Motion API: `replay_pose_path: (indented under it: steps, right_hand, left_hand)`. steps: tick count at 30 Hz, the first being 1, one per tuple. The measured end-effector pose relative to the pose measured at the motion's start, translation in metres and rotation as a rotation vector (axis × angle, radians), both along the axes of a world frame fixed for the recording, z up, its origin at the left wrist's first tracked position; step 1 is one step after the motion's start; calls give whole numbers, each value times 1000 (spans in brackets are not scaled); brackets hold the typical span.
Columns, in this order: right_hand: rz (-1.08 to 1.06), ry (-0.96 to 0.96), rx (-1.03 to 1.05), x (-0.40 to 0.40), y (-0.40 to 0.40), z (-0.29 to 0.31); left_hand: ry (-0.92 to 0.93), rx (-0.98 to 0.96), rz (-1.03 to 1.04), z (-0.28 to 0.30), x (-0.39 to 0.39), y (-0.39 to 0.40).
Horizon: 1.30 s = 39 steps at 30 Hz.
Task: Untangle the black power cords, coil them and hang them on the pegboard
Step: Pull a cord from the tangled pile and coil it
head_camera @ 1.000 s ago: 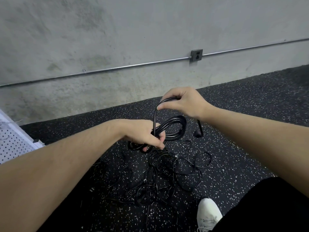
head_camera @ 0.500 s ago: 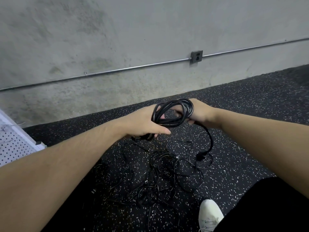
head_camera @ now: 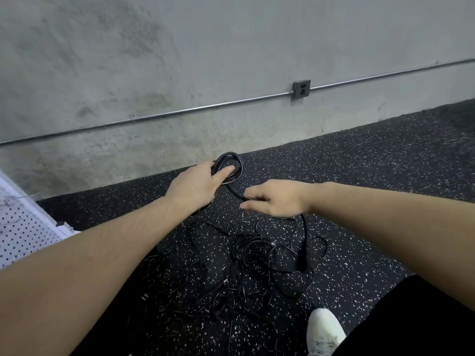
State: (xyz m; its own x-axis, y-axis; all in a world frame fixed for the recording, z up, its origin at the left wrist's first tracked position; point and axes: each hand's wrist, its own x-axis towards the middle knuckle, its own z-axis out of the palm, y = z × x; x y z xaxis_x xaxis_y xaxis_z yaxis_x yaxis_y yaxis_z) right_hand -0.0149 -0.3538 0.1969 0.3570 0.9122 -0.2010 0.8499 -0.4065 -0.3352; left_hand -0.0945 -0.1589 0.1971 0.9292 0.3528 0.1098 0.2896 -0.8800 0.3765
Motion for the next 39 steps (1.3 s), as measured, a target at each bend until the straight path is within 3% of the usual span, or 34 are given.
replay_pose_path:
  steps: [6, 10, 15, 17, 20, 23, 26, 30, 34, 39]
  right_hand:
    - [43, -203, 271, 0, -4, 7]
    - [-107, -6, 592, 12, -8, 9]
    - [-210, 190, 754, 22, -6, 8]
    - [-207, 244, 772, 22, -5, 10]
    - [-203, 363, 722, 22, 0, 9]
    - [-253, 555, 662, 30, -3, 2]
    - [-285, 442, 529, 36, -13, -4]
    - [-311, 328, 243, 21, -15, -4]
    - [-191, 345, 131, 5, -6, -3]
    - [-29, 88, 77, 2, -4, -1]
  left_hand:
    - [201, 225, -31, -1, -10, -4]
    - [207, 185, -104, 5, -14, -19]
    - [143, 40, -313, 11, -22, -16]
    - [154, 66, -400, 14, -25, -14]
    - [107, 165, -474, 14, -25, -21]
    - [-9, -20, -422, 11, -24, -25]
    - [-77, -206, -379, 11, -25, -28]
    - [-167, -255, -254, 9, -19, -20]
    - [-195, -153, -184, 3, -15, -20]
    - [-145, 48, 10, 4, -7, -9]
